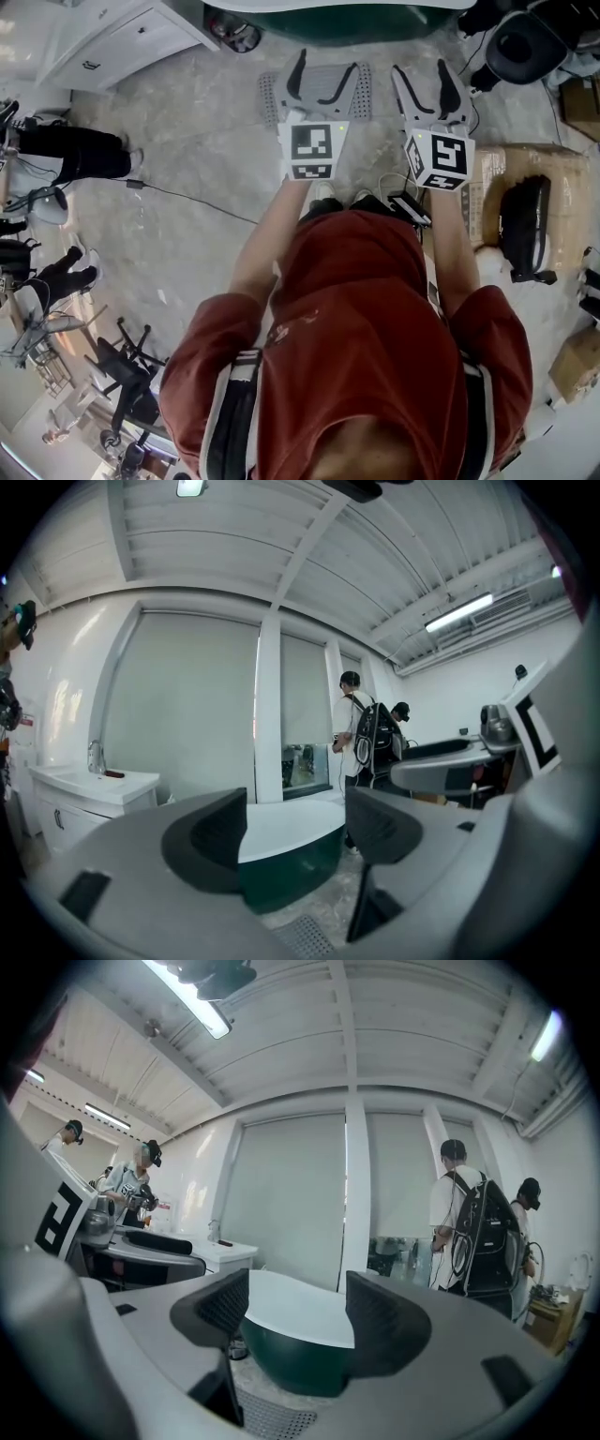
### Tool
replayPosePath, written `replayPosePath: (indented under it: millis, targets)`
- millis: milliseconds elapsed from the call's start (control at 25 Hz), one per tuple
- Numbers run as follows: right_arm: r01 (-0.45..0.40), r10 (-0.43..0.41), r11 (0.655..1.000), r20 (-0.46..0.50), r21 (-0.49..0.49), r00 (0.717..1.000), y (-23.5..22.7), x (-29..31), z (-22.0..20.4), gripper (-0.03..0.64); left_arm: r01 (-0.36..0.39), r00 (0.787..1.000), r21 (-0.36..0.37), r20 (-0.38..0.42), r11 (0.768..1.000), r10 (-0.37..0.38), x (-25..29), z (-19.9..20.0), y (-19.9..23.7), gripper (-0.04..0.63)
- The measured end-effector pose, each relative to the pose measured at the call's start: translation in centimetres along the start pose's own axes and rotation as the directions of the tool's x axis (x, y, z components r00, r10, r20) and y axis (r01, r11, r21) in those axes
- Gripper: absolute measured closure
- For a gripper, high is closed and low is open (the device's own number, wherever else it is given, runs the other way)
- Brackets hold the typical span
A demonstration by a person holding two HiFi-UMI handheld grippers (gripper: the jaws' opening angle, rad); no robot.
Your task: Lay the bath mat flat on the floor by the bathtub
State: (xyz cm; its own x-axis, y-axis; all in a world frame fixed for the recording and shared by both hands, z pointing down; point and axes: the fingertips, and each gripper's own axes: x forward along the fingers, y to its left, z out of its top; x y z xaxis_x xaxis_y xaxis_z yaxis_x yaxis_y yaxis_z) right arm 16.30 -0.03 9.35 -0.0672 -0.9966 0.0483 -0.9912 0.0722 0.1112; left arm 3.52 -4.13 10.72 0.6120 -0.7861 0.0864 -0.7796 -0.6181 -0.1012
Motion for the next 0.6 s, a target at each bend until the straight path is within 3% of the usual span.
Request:
replayPosePath:
  millis: [320, 600]
  targets:
    - [-0.025, 0.024, 0.999, 0.036, 0.023, 0.999, -1.2, -0.4, 0.5, 0.310, -0.004, 1.000, 0.012, -0.009, 1.000, 0.005, -0.1, 0.5, -2.0, 0.308]
    - [-0.073, 0.071, 0.997, 0.059, 0.028, 0.996, -0.3, -0.2, 1.2, 0.433, -0.011, 1.000, 0.025, 0.023, 1.000, 0.010, -0.4, 2.1, -2.3, 0.401]
